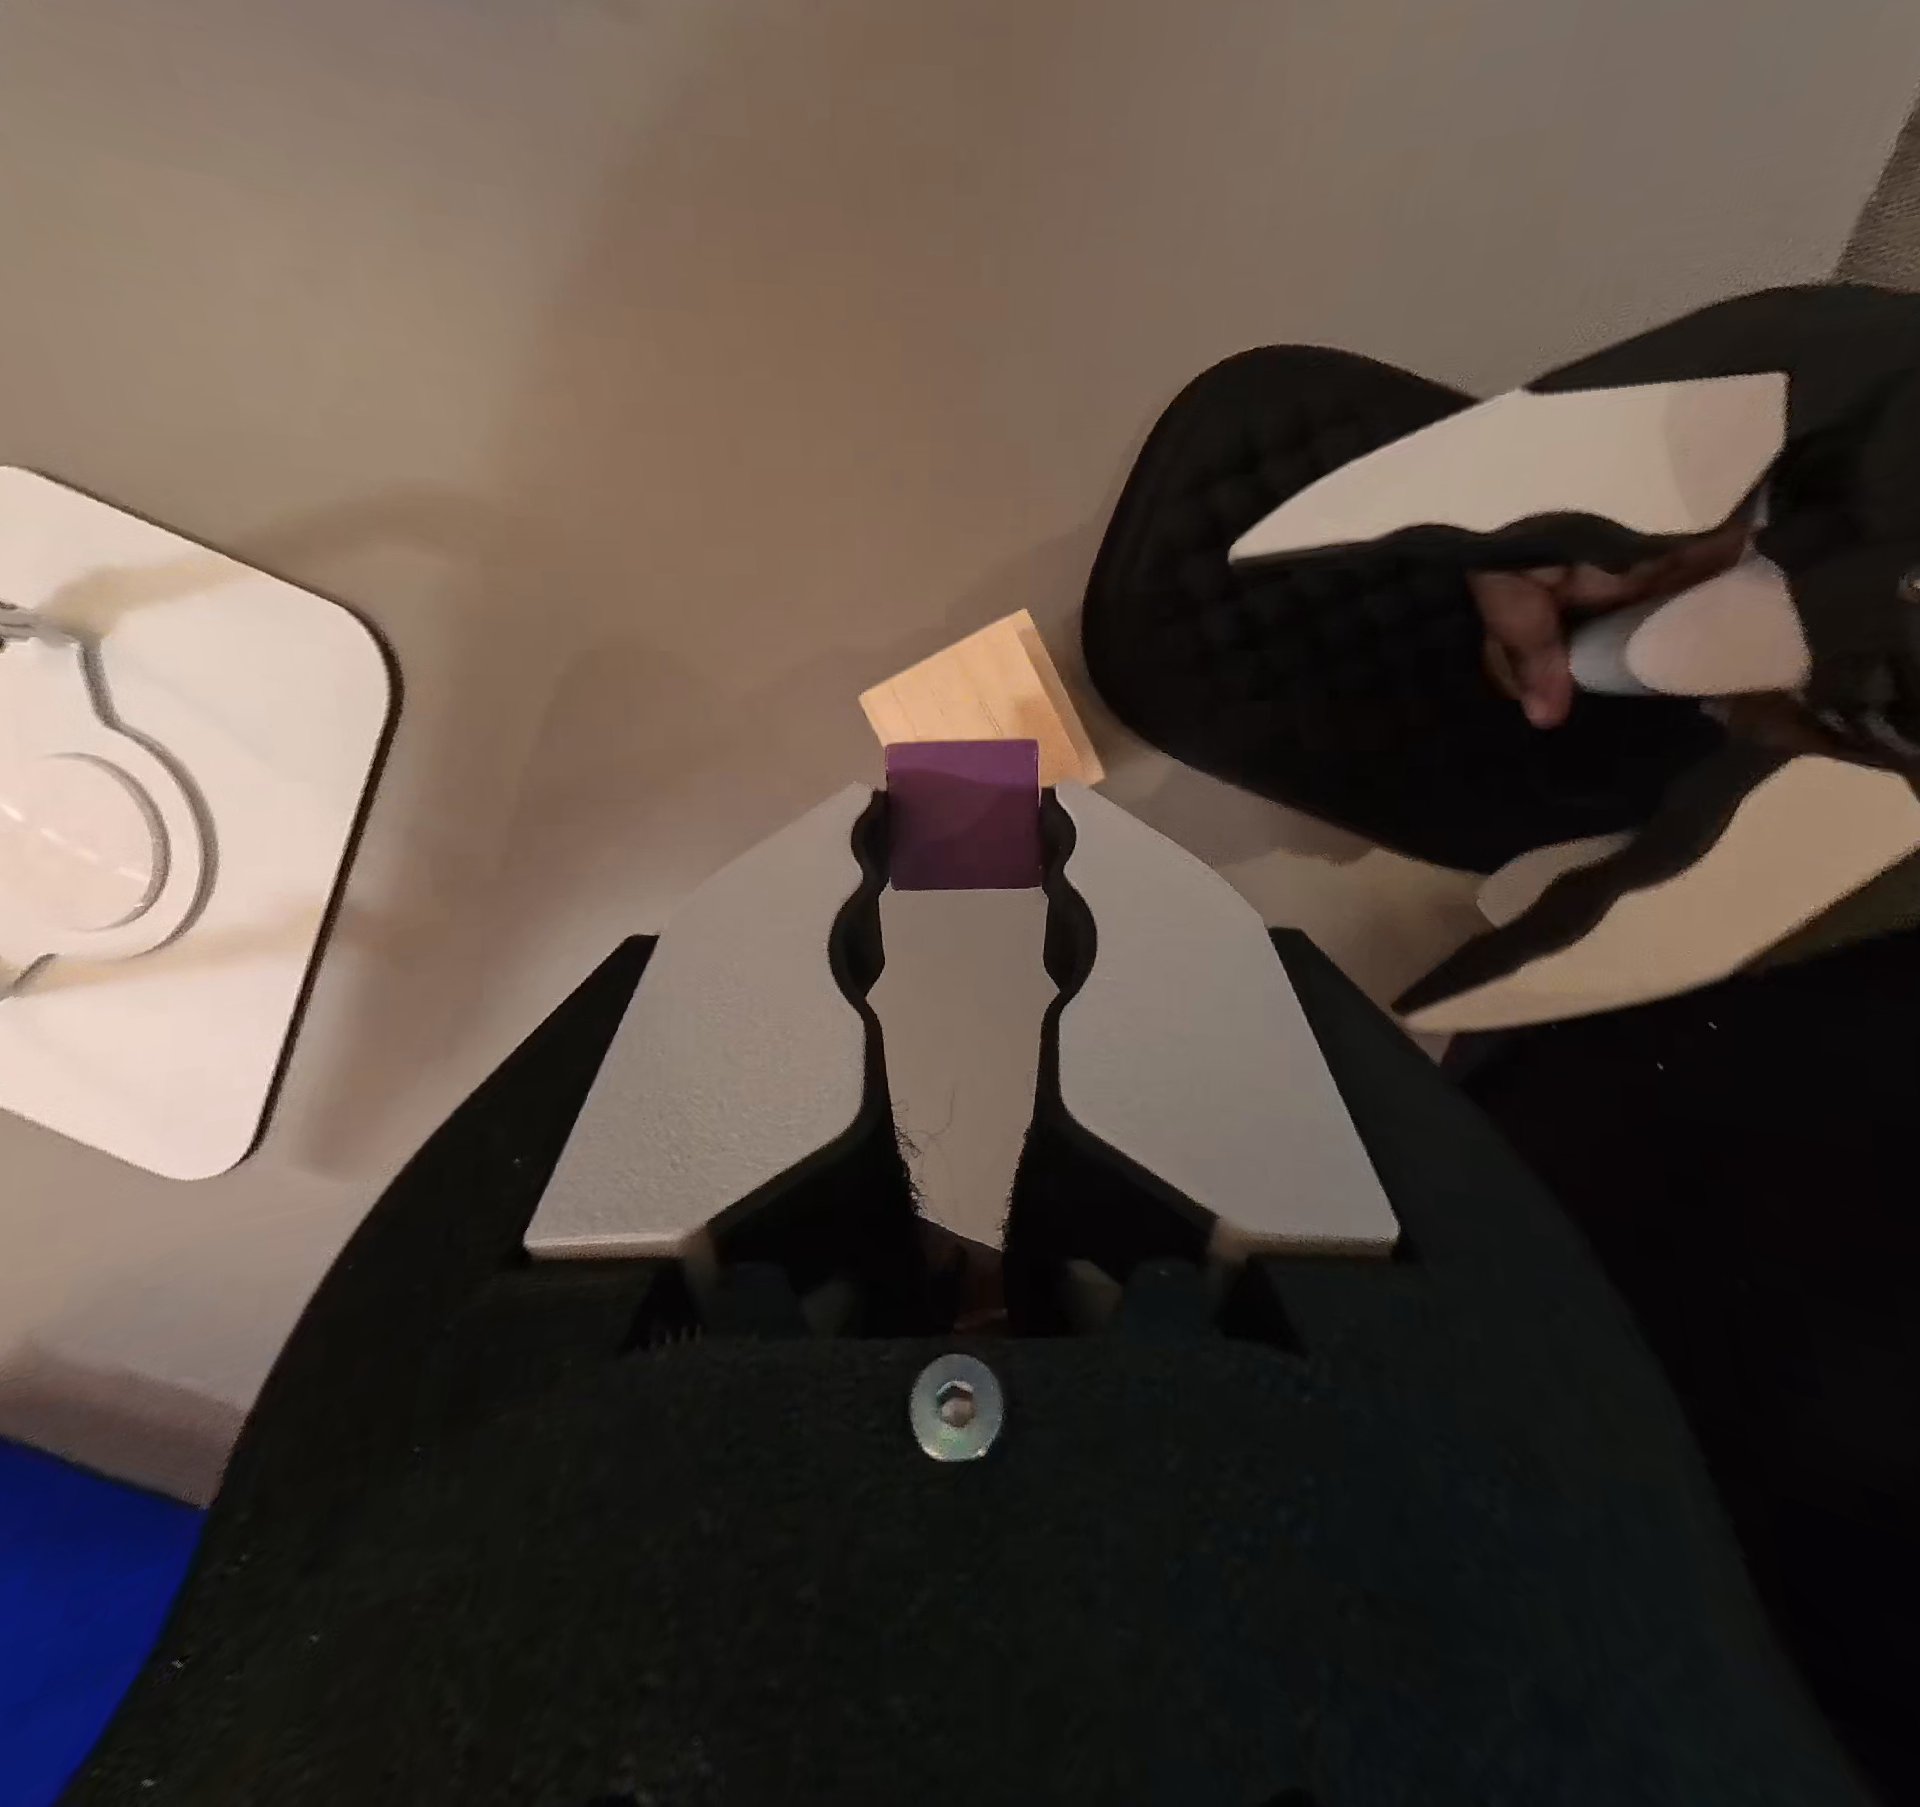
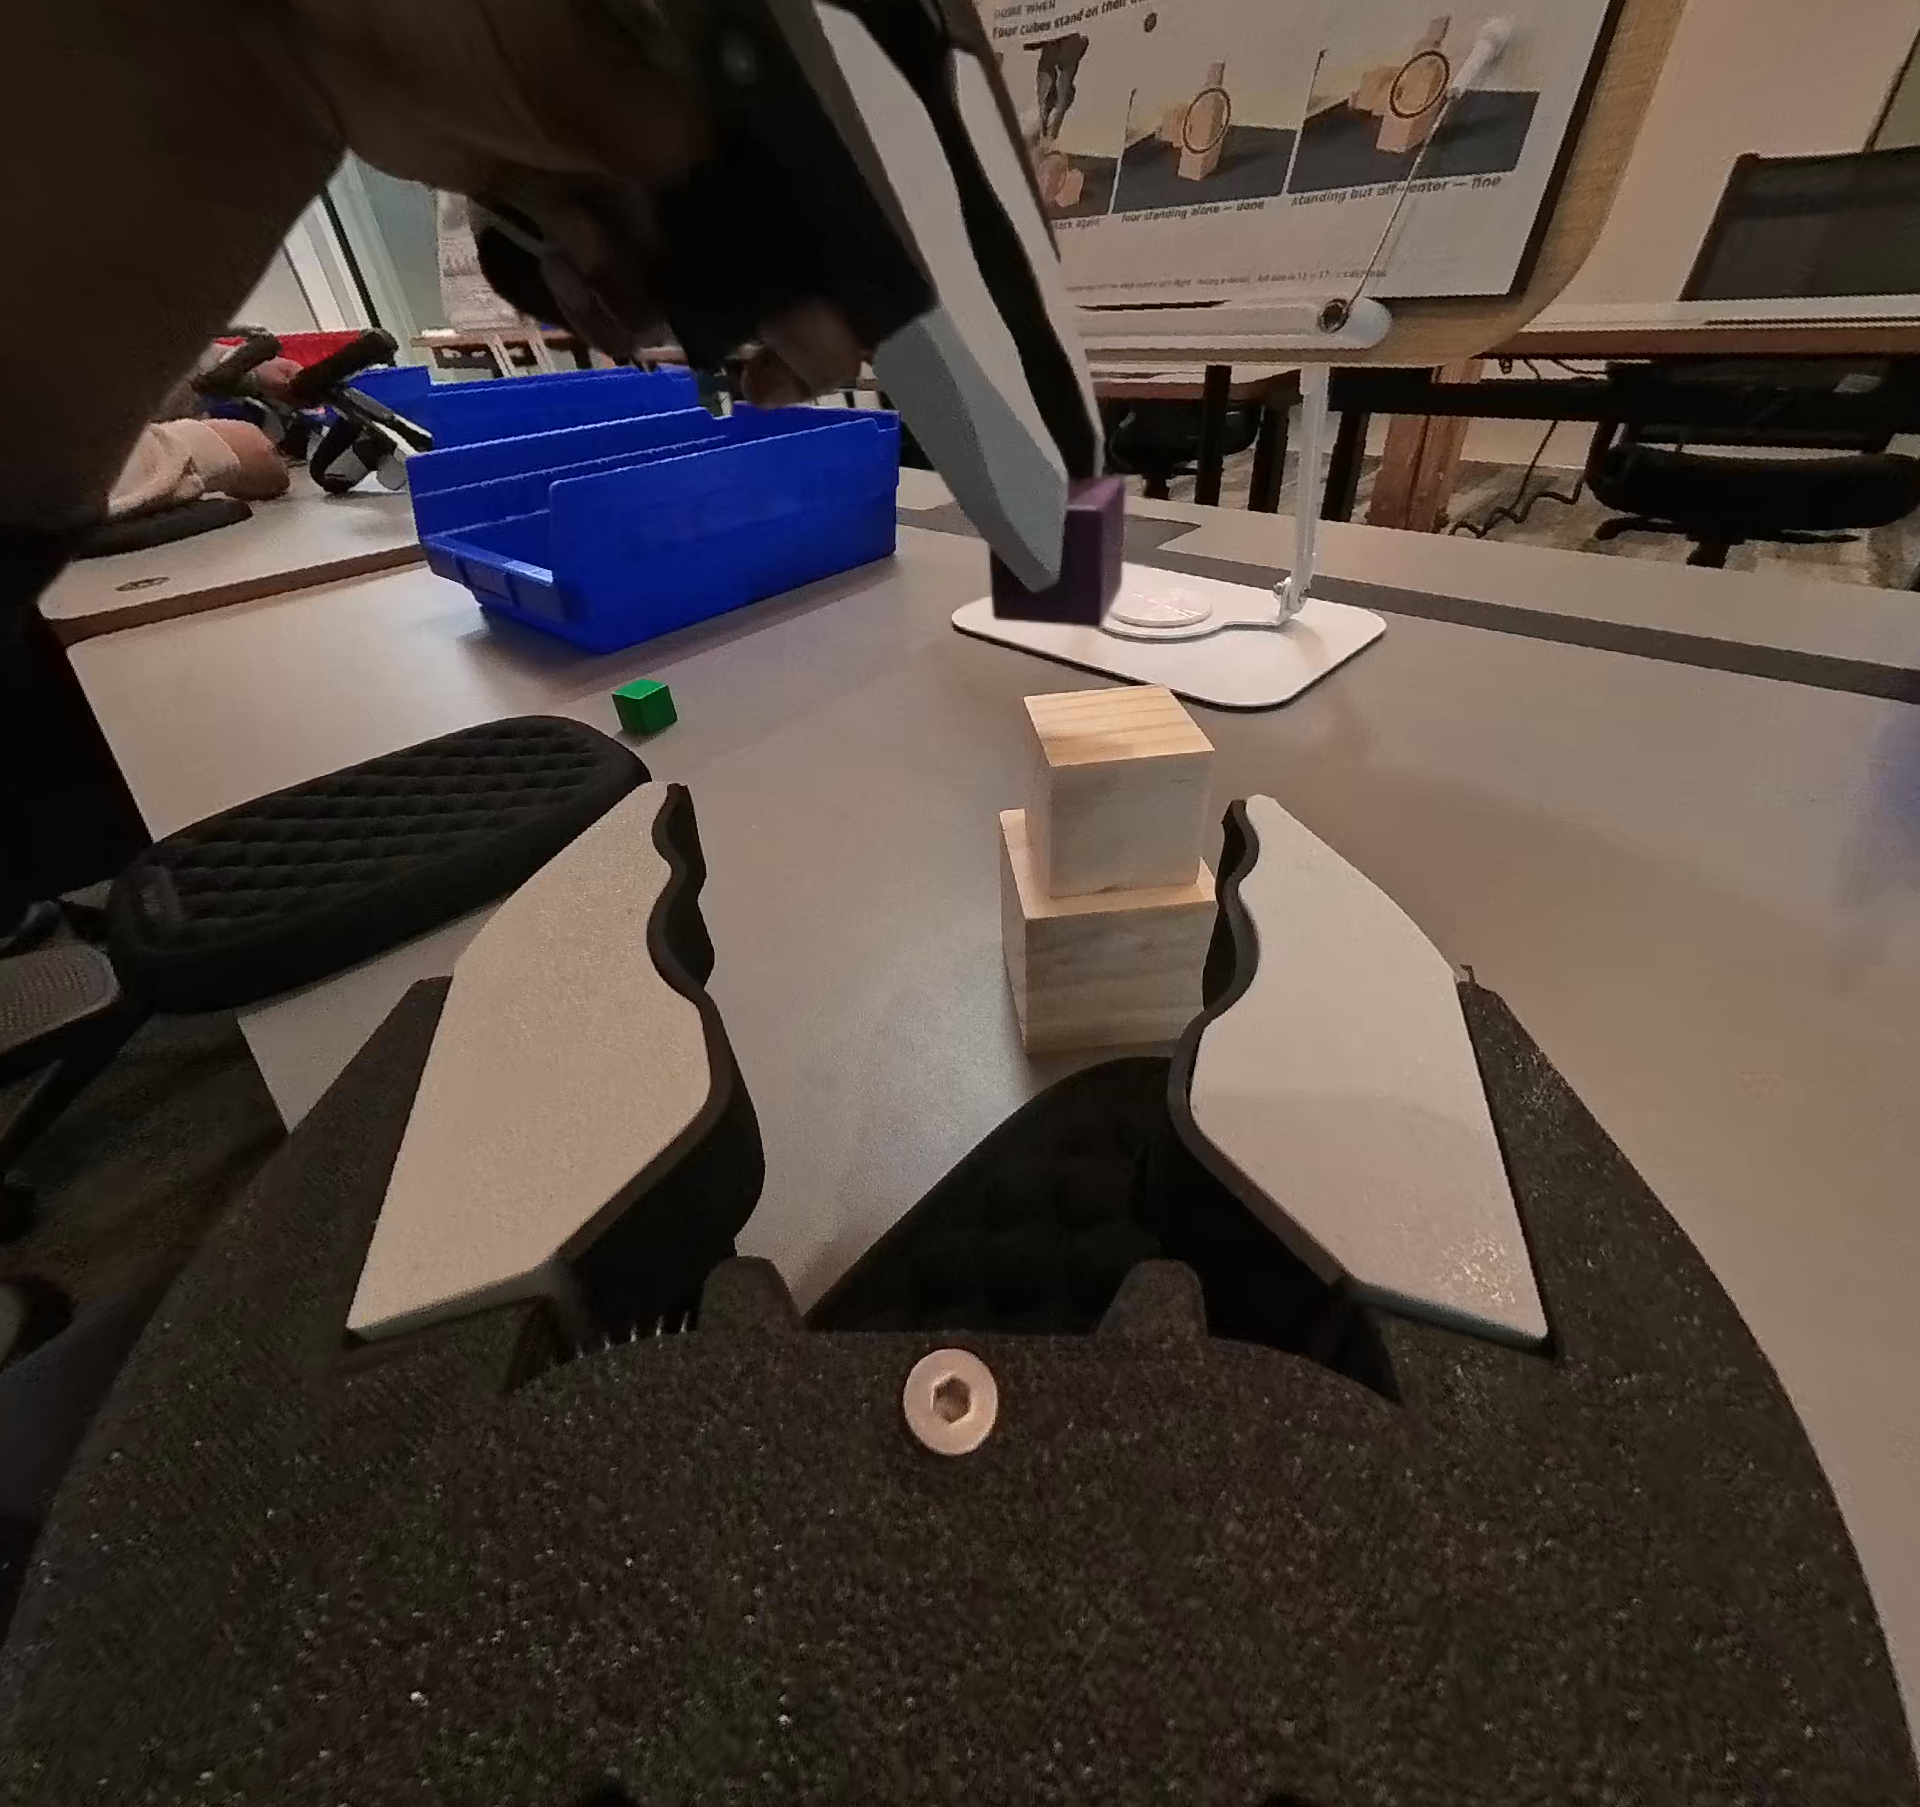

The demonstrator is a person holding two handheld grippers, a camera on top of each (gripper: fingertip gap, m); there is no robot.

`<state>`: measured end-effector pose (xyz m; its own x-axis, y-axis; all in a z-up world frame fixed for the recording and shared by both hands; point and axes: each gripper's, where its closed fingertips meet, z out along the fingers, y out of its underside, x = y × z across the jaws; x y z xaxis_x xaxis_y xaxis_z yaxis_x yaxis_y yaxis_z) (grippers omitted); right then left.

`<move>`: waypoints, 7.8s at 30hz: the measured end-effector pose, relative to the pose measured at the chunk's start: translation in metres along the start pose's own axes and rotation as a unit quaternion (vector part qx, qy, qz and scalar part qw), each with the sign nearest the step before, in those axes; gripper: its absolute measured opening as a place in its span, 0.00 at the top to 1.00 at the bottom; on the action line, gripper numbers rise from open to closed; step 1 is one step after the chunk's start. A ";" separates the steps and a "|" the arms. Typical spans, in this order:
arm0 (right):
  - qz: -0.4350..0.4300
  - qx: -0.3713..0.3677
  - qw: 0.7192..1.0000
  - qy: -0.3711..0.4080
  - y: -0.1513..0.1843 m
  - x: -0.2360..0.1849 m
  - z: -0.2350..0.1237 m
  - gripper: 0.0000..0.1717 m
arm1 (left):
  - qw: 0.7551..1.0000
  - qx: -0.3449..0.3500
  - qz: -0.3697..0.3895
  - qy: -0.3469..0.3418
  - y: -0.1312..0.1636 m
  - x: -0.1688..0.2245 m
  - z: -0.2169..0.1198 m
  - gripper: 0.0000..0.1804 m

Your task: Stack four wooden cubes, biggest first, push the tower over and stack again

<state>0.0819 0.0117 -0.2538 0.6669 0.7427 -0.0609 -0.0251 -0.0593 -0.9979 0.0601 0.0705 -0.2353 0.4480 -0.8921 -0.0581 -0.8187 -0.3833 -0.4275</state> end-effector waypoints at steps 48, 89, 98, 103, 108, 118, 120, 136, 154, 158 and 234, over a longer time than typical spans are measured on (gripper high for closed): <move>-0.007 -0.004 1.000 0.005 0.001 0.001 0.001 0.46 | 0.971 -0.036 -0.201 -0.123 0.179 -0.093 -0.059 0.60; 0.003 -0.001 1.000 0.011 0.000 0.003 0.000 0.52 | 0.898 -0.108 -0.407 -0.129 0.284 -0.105 -0.023 0.78; 0.001 -0.001 1.000 0.012 0.000 0.003 0.000 0.53 | 0.879 -0.080 -0.457 -0.111 0.291 -0.106 -0.004 0.76; 0.001 -0.001 1.000 0.013 0.001 0.003 0.000 0.53 | 0.884 -0.092 -0.449 -0.091 0.292 -0.101 0.000 0.87; 0.001 -0.002 1.000 0.013 0.001 0.003 0.000 0.55 | 0.913 -0.070 -0.398 -0.058 0.262 -0.097 -0.009 0.87; -0.002 -0.007 1.000 0.012 0.002 0.002 0.001 0.55 | 0.983 -0.047 -0.177 -0.013 0.099 -0.071 -0.042 0.87; -0.001 -0.007 1.000 0.011 0.002 0.003 0.001 0.56 | 0.991 -0.044 -0.128 -0.001 0.059 -0.057 -0.042 0.87; 0.009 -0.002 1.000 0.007 0.001 0.004 0.000 0.56 | 0.990 -0.141 0.010 0.025 -0.025 0.002 0.014 0.87; 0.011 0.000 1.000 0.007 0.000 0.004 0.000 0.57 | 0.988 -0.150 0.004 0.035 -0.016 -0.001 0.018 0.87; 0.011 0.000 1.000 0.007 0.000 0.004 0.000 0.57 | 0.987 -0.152 0.006 0.040 -0.015 0.002 0.018 0.87; -0.182 -0.282 0.913 -0.231 0.043 0.078 0.027 1.00 | 0.821 0.522 -0.087 -0.213 0.157 -0.015 -0.067 0.21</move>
<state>0.1134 0.0852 -0.3020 0.1668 0.9760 0.1403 0.6104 0.0095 -0.7920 -0.0992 0.0073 -0.2415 0.7934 -0.5949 -0.1290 -0.0741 0.1159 -0.9905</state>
